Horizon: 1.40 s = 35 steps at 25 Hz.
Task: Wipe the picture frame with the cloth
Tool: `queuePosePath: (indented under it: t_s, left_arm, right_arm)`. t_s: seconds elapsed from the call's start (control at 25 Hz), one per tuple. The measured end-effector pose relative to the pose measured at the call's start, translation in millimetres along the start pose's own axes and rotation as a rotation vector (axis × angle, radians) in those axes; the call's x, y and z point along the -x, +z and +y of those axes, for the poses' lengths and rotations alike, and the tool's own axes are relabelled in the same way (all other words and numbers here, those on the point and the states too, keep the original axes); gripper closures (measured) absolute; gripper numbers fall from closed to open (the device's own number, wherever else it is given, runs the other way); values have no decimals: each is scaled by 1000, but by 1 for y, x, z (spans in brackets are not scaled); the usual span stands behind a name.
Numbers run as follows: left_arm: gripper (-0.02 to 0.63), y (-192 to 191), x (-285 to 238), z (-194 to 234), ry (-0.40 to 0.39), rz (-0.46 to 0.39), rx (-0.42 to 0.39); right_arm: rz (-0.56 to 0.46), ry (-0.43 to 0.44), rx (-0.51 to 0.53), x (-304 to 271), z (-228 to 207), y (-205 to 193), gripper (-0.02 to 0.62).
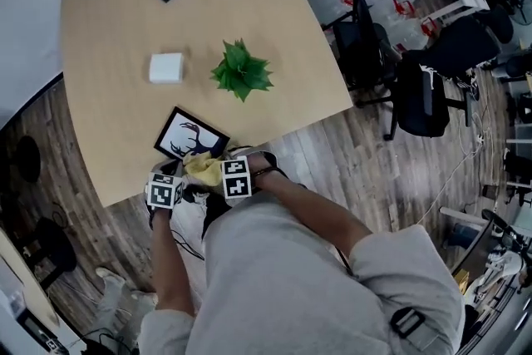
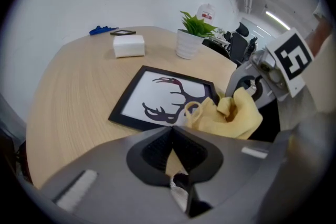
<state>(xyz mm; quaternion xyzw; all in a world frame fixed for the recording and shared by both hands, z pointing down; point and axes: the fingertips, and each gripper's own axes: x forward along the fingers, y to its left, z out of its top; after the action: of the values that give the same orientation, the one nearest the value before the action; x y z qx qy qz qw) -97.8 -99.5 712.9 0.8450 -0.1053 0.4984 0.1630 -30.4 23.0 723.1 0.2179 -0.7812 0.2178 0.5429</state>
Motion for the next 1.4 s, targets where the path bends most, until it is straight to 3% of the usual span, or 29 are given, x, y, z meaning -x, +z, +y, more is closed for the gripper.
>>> queuePosePath:
  t_s: [0.2,0.4,0.56,0.72,0.96,1.16,1.4]
  left_arm:
    - [552,5,-3,6,46,28,45]
    - [554,9,-4,0,166,19,57]
    - [554,14,9,-7,247,-53,166]
    - [554,12,31,-23,302,-171,322]
    - [554,-1,66,-41,411,-366,502]
    - [554,-6,86,-81,428,-487,556]
    - [552,-16,97,-125,415,-603,605]
  right_arm:
    - [-112,-47,-107,28,-58,-10,523]
    - [-288,-142,-255,56,-112,-17,522]
    - [-414,-156,-329,71,-126,-13,522]
    - [-544,-153,-381,88,-123,4,521]
    - [-621,-234,-415,109,-106,4,522]
    - [-684,-306,-446,124,-69,-12,520]
    - [-694,-319,-432,127,-22,-33,520]
